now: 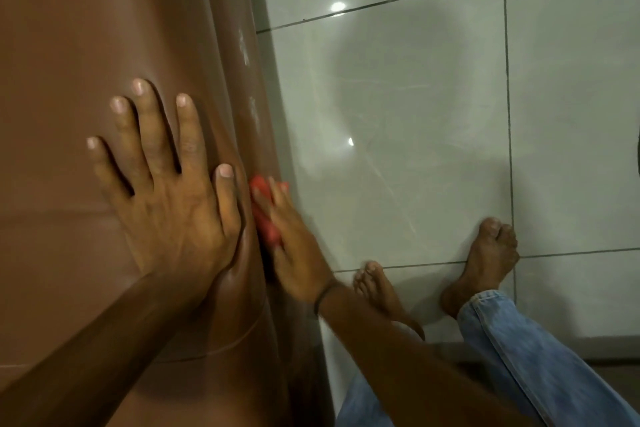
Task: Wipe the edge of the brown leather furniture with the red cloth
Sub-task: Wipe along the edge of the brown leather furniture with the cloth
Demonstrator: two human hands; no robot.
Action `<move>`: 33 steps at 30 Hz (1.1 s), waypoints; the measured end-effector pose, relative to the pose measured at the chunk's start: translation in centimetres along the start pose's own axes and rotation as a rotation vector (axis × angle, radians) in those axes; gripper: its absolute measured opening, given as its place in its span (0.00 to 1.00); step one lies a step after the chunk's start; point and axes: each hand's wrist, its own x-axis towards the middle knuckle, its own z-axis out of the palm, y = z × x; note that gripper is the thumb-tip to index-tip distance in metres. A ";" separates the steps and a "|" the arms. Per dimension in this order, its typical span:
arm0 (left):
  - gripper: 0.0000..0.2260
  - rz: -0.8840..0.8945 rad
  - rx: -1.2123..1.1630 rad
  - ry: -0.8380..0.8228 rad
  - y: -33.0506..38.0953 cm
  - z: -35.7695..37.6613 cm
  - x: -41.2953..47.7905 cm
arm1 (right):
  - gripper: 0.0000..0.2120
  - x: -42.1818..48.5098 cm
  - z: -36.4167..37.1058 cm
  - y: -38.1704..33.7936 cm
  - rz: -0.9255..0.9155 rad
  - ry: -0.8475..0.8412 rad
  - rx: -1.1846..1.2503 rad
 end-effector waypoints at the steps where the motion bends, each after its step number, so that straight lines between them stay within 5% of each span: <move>1: 0.31 0.001 0.004 0.000 0.0 0.0 0.0 | 0.29 -3.3 0.9 0.6 0.053 -0.027 0.037; 5: 0.31 -0.001 0.022 -0.001 -0.1 0.2 0.0 | 0.29 -13.3 5.0 2.1 0.410 0.046 0.279; 9: 0.31 -0.006 0.024 -0.012 -0.2 0.4 0.0 | 0.24 -8.0 5.0 3.4 0.706 0.184 0.506; 15: 0.32 -0.017 0.024 -0.011 -0.2 0.9 0.0 | 0.37 13.2 1.4 0.9 0.456 0.303 0.413; 19: 0.33 -0.007 0.047 0.002 -0.2 1.0 -0.1 | 0.30 10.8 1.7 -1.0 0.206 0.211 0.442; 23: 0.34 0.014 0.072 0.001 -0.4 1.6 -0.2 | 0.25 2.6 2.7 1.3 0.440 0.220 0.688; 26: 0.34 0.026 0.088 0.008 -0.7 2.4 -0.2 | 0.27 8.9 1.2 2.0 0.589 0.224 0.697; 29: 0.33 0.032 0.076 0.015 -0.8 2.8 -0.4 | 0.38 19.1 -0.7 -0.7 0.496 0.272 0.522; 33: 0.32 0.030 0.067 0.028 -1.0 3.1 -0.4 | 0.33 18.5 -0.6 -3.7 0.245 0.230 0.449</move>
